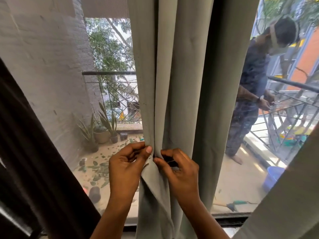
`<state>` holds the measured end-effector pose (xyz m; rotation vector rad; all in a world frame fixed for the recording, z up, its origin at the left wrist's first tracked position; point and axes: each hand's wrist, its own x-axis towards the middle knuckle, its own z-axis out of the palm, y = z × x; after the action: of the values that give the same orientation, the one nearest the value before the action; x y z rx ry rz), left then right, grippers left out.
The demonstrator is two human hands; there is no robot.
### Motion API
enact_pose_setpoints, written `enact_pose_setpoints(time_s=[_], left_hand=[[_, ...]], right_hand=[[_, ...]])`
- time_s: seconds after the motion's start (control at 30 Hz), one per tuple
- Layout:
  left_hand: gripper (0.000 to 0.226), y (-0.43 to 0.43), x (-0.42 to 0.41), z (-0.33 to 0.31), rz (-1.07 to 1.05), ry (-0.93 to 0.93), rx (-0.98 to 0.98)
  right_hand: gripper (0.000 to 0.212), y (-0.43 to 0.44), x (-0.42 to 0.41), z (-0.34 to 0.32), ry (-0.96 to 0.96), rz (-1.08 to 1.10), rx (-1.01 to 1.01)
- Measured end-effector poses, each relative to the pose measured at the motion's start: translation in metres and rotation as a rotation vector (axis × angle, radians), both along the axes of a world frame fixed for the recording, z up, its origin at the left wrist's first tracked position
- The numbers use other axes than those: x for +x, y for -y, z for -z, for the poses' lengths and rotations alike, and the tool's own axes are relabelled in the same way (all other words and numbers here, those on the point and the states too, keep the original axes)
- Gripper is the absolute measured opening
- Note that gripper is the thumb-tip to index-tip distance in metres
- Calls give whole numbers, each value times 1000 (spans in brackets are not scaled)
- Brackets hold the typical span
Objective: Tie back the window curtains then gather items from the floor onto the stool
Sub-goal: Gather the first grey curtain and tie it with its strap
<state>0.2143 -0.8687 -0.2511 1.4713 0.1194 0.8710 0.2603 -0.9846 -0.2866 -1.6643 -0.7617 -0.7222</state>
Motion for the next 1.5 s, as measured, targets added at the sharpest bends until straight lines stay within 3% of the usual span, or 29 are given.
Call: enact_pose_setpoints(time_s=[0.1, 0.2, 0.27, 0.33, 0.37, 0.47, 0.63, 0.8, 0.97, 1.1, 1.27, 1.37, 1.5], left_hand=[[19, -3, 2, 4, -37, 8, 34], [10, -10, 8, 6, 92, -34, -182], [35, -14, 12, 9, 324, -24, -403], [58, -15, 14, 10, 385, -21, -482], [54, -14, 14, 11, 353, -17, -447], [7, -4, 11, 6, 143, 33, -267], [25, 5, 2, 13, -182, 77, 98], [12, -3, -1, 22, -299, 211, 559], [16, -10, 0, 13, -119, 116, 411], [21, -16, -1, 9, -14, 84, 318], [14, -12, -5, 7, -22, 113, 304], [10, -13, -4, 4, -84, 140, 367], [29, -3, 0, 4, -101, 122, 354]], right_hand=[[17, 3, 3, -5, -35, -95, -42], [22, 8, 8, -11, -96, -222, -152], [25, 12, 14, -11, -95, -239, -207], [23, 14, 19, -10, -86, -231, -215], [22, 13, 19, -9, -78, -227, -207], [18, 7, 11, -6, -69, -202, -166], [19, 0, -1, 0, -156, -109, -41], [12, 0, -5, -2, -202, -193, -28], [13, -5, -10, -2, -257, -224, 55], [26, -18, -14, 3, -180, -77, 59], [29, -27, -11, 12, 15, 74, -12], [35, -24, -8, 11, 37, 86, -27], [39, -17, -5, 9, 68, 127, -15]])
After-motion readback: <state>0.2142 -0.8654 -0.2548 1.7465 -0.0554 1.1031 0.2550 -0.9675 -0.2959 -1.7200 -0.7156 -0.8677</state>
